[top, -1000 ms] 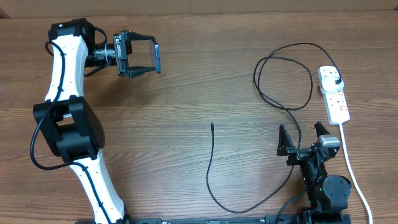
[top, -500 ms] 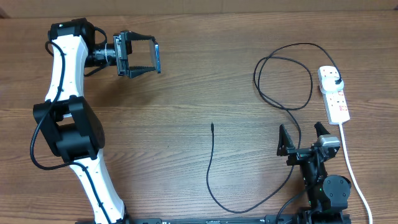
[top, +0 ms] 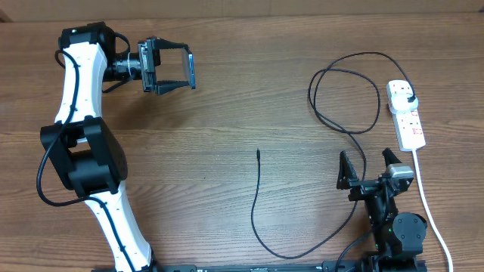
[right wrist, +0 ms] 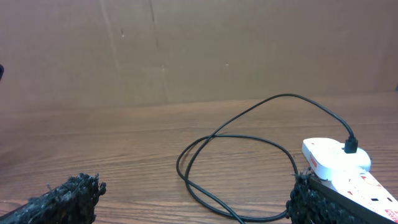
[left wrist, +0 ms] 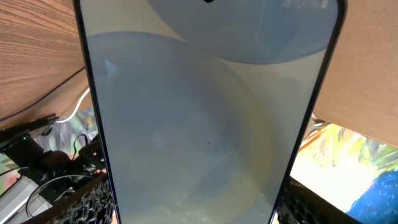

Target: Plug charger to phone and switch on socket

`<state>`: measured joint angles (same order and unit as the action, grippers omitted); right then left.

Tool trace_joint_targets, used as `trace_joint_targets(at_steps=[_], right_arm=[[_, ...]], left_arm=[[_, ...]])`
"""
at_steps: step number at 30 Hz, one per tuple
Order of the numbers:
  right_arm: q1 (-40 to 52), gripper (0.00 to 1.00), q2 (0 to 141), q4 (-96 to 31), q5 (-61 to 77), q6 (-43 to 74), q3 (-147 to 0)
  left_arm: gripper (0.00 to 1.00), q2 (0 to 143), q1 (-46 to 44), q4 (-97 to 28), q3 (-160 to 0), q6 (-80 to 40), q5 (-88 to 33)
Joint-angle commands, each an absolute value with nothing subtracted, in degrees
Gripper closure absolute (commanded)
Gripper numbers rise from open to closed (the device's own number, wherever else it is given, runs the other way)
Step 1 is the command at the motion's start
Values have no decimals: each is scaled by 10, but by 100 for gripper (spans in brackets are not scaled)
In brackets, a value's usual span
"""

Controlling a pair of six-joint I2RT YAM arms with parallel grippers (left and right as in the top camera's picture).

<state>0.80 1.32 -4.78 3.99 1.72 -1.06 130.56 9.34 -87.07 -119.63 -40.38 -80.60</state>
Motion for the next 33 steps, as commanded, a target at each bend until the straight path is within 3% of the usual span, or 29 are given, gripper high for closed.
trace_joint_targets(at_steps=[1, 20, 33], right_arm=[[10, 0, 7, -46, 32, 16, -4], [10, 0, 7, -46, 32, 16, -4], [10, 0, 7, -46, 32, 16, -4]], left_arm=[[96, 1307, 90, -872, -1214, -410, -834], [96, 1307, 90, -871, -1214, -410, -830], [96, 1307, 90, -869, -1214, -407, -711]])
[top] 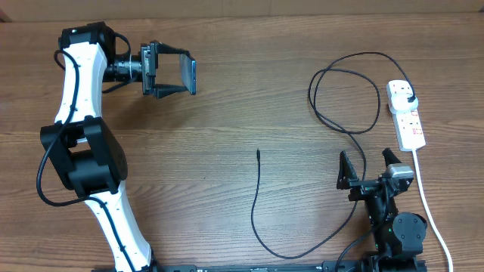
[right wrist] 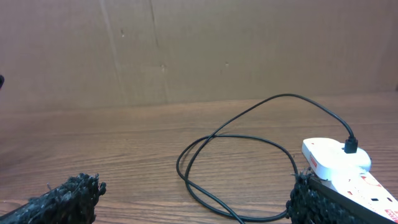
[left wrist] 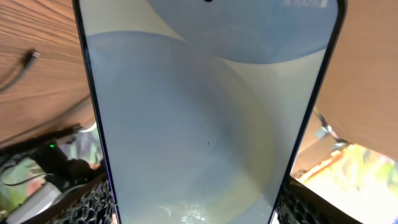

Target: Plug charger to phone and switch on socket

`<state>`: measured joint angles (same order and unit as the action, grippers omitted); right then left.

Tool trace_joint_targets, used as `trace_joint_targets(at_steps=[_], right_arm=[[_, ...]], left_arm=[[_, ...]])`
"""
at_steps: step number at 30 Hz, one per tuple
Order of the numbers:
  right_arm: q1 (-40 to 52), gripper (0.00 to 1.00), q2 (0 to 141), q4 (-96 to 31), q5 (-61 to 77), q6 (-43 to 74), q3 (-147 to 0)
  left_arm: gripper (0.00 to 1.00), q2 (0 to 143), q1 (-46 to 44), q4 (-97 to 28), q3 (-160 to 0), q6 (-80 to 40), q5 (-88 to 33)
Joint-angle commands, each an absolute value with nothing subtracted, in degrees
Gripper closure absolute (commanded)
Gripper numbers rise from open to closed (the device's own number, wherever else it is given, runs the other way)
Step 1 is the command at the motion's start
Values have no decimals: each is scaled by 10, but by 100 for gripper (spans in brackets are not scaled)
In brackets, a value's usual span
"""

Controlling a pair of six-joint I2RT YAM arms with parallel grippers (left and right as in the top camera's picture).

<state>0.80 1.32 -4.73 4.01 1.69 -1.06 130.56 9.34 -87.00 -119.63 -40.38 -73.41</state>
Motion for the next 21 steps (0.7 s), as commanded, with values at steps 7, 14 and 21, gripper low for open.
trace_joint_targets(at_steps=[7, 14, 21], right_arm=[[10, 0, 7, -46, 32, 16, -4], [10, 0, 7, -46, 32, 16, -4], [10, 0, 7, -46, 32, 17, -4]], left_arm=[[96, 1307, 90, -867, -1214, -407, -678], [96, 1307, 90, -865, -1214, -407, -675], [96, 1307, 90, -865, -1214, -407, -675]])
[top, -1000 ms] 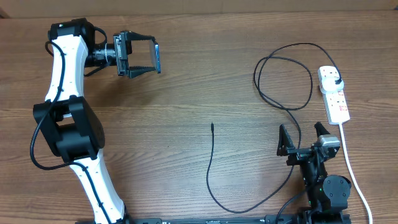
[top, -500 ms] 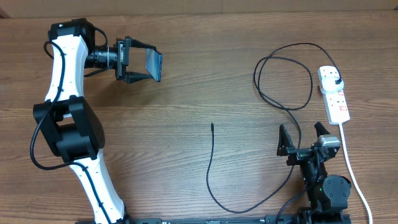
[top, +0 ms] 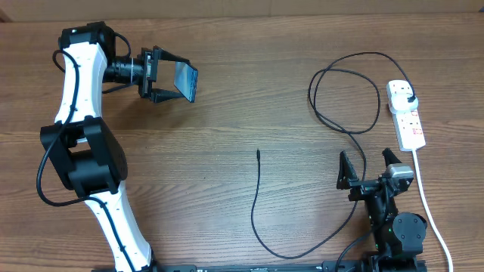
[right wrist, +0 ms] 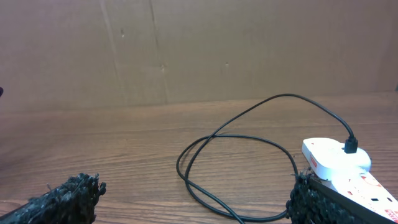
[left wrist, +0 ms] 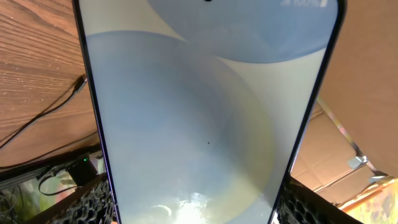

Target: Plug charger to phone and switch on socket

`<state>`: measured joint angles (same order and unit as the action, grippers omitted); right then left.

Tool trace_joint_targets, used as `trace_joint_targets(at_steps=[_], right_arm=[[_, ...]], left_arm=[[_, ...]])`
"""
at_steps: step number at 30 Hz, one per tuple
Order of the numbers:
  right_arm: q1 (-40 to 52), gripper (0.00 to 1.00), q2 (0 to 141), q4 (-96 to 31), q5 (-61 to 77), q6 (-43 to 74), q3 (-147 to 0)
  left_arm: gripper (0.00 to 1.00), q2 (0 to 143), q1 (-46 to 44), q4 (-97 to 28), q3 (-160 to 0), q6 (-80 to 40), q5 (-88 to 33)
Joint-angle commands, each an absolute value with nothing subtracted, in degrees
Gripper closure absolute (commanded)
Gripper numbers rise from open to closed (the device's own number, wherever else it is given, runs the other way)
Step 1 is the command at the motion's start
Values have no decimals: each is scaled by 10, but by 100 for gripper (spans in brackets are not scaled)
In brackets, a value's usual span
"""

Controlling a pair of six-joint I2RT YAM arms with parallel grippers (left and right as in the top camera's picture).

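My left gripper (top: 168, 79) is shut on the phone (top: 187, 81), holding it above the table at the far left; its glossy screen (left wrist: 208, 112) fills the left wrist view. The black charger cable (top: 257, 196) runs from its loose plug end (top: 259, 152) at mid-table, round a loop (top: 344, 91), to the charger head (top: 409, 96) in the white socket strip (top: 407, 117) at the right. The same loop (right wrist: 239, 165) and socket strip (right wrist: 339, 165) show in the right wrist view. My right gripper (top: 370, 170) stands open near the front edge, holding nothing.
A white lead (top: 429, 208) runs from the socket strip toward the table's front right. A cardboard wall (right wrist: 199, 50) stands behind the table. The wooden tabletop (top: 227, 113) lies between the phone and the cable end.
The left gripper has turned the phone further, so its screen now shows as a slanted blue panel from overhead. The cable end now shows in the left wrist view. The right arm is unmoved.
At first the left gripper held the phone above the far left of the table, its face seen broadly from overhead. Then the phone was turned nearly edge-on. Now it is tilted again with its screen showing. The cable, socket strip and right gripper stayed put.
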<state>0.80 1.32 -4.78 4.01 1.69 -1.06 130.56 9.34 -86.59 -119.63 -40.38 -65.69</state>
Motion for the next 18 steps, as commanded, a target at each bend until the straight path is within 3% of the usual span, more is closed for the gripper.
trace_joint_targets(at_steps=[1, 18], right_arm=[[10, 0, 7, -46, 32, 17, -4], [10, 0, 9, -41, 102, 25, -29]], left_arm=[[96, 1307, 90, -866, -1214, -407, -675], [96, 1307, 90, -865, -1214, -403, -675]])
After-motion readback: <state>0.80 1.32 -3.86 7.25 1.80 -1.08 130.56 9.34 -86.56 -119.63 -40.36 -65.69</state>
